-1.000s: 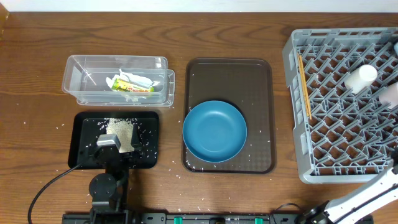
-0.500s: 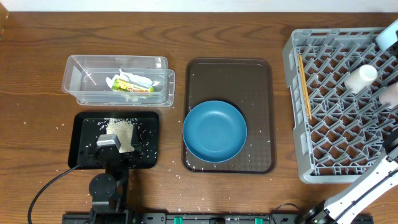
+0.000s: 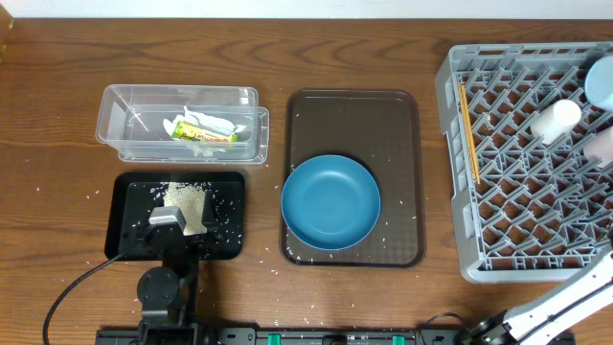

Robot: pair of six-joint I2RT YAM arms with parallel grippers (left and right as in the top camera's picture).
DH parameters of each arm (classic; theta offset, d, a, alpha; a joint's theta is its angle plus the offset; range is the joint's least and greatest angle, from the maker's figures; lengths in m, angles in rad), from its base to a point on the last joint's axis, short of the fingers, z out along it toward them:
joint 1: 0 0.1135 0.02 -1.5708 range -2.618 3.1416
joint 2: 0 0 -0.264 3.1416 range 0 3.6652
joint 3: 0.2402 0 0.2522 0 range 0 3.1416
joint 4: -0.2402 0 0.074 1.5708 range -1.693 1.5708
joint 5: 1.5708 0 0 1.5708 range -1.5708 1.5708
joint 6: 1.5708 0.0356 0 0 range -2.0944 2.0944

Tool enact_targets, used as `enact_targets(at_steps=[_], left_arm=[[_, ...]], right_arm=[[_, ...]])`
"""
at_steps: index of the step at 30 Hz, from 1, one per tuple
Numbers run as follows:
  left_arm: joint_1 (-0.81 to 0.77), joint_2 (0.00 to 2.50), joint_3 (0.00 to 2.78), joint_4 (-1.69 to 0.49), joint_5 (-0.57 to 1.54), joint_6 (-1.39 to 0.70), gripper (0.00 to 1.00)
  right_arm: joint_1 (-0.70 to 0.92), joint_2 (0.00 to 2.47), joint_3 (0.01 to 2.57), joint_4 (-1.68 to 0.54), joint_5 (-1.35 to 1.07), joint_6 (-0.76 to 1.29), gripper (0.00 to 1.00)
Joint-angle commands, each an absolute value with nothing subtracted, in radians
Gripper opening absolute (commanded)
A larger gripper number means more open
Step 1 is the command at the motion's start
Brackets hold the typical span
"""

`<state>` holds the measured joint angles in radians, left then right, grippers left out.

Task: Sort waste into correct bins and load items into the dishwasher rack

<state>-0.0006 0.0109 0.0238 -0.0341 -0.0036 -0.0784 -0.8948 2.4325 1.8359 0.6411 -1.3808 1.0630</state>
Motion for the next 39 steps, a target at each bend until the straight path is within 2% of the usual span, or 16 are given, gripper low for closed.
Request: enact_targets(at_steps=[1, 10, 16, 23, 25, 29, 31, 33, 35, 39], left_arm=[[0.004, 0.004, 0.004, -0.071, -0.019, -0.072, 0.89], [0.004, 0.004, 0.004, -0.071, -0.019, -0.072, 0.89], [0.004, 0.004, 0.004, -0.071, -0.019, -0.072, 0.89], [0.004, 0.004, 0.004, -0.071, -0.019, -0.072, 0.89], [0.004, 0.004, 0.004, -0.071, -0.019, -0.072, 0.89], [0.004, 0.004, 0.004, -0.071, -0.019, -0.072, 0.89], [0.004, 0.004, 0.004, -0.071, -0.019, -0.072, 0.89], [0.004, 0.004, 0.004, -0.071, -0.019, -0.072, 0.89], [0.004, 0.004, 0.004, -0.072, -0.019, -0.072, 0.89], [0.004, 0.004, 0.004, -0.071, -0.019, -0.072, 0.89]], right_arm=[[-0.918, 2.439, 1.907, 0.648, -1.417, 1.13, 0.2], [-0.937, 2.439, 2.041, 0.654, -1.423, 1.237, 0.26], [-0.915, 2.415, 2.127, 0.702, -1.412, 1.32, 0.42], [-0.859, 2.322, 2.179, 0.686, -1.292, 1.375, 0.7], [-0.834, 2.281, 2.181, 0.595, -1.219, 1.367, 0.8], [-0.77, 2.193, 2.181, 0.292, -1.079, 1.2, 0.82], [-0.717, 2.128, 2.181, 0.051, -0.973, 1.015, 0.85], [-0.656, 2.059, 2.181, -0.198, -0.813, 0.816, 0.89], [-0.585, 1.992, 2.181, -0.399, -0.606, 0.632, 0.99], [-0.394, 1.888, 2.181, -0.65, -0.244, 0.328, 0.99]])
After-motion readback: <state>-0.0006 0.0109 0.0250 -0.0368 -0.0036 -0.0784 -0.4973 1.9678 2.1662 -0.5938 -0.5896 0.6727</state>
